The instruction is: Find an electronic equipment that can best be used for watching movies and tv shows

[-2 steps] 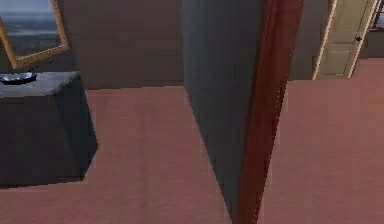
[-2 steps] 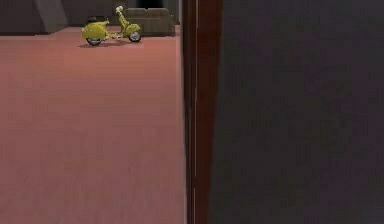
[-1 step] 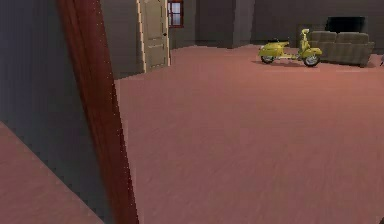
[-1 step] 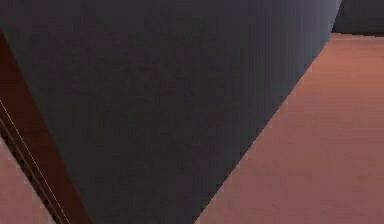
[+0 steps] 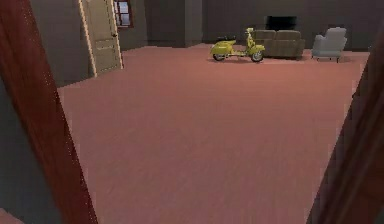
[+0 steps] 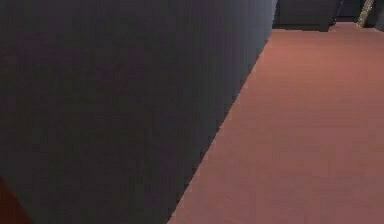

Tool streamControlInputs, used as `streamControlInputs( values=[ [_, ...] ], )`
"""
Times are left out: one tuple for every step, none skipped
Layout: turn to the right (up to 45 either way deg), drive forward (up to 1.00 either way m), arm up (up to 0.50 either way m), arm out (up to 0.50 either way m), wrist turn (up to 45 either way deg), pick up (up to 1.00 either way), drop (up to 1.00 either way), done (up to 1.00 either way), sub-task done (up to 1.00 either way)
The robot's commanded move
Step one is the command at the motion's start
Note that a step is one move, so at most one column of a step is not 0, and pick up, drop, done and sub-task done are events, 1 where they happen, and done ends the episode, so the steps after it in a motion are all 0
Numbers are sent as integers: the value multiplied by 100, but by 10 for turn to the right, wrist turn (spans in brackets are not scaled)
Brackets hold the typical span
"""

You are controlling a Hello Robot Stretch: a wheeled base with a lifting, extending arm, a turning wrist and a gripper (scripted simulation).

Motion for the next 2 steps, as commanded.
streamControlInputs(
  values=[
    [0,100,0,0,0,0,0,0,0],
    [0,100,0,0,0,0,0,0,0]
  ],
)
